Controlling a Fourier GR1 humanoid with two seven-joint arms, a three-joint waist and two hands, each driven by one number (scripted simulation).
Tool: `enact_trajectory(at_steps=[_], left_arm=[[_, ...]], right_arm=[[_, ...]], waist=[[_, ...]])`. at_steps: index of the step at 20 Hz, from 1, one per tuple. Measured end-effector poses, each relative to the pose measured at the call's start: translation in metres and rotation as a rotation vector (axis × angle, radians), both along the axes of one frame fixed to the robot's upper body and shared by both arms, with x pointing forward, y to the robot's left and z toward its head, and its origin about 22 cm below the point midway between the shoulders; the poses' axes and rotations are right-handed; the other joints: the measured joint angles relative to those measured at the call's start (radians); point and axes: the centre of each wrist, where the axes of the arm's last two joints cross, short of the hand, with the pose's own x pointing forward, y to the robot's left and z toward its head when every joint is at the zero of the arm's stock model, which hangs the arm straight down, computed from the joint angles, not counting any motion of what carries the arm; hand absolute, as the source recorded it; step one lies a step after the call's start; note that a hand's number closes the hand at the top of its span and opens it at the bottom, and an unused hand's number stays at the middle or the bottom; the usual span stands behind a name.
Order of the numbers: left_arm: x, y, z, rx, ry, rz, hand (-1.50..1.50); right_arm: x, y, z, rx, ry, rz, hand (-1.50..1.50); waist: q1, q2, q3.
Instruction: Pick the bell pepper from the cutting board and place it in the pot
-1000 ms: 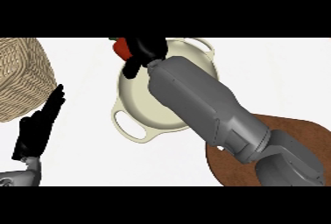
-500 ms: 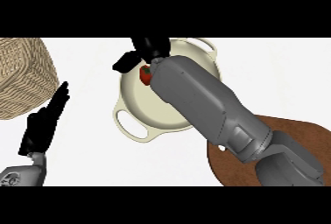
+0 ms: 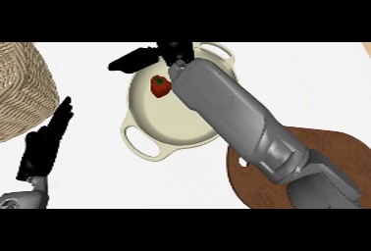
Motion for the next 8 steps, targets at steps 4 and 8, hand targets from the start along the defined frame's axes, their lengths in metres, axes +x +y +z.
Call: enact_trajectory(at_steps=[4,8], left_arm=[[-0.005,0.014,0.004,0.001,0.006,0.029,0.00],[-0.015,0.021,0.000,-0.001,0.013,0.056,0.00]], right_arm=[[0.006,-0.009,-0.007,0.056,0.051,0.066,-1.50],[0.009,-0.024,-0.019,0.104,0.075,0.103,-1.50]], waist=[[-0.027,-0.007,0.000],[-0.056,-0.014,0.001]])
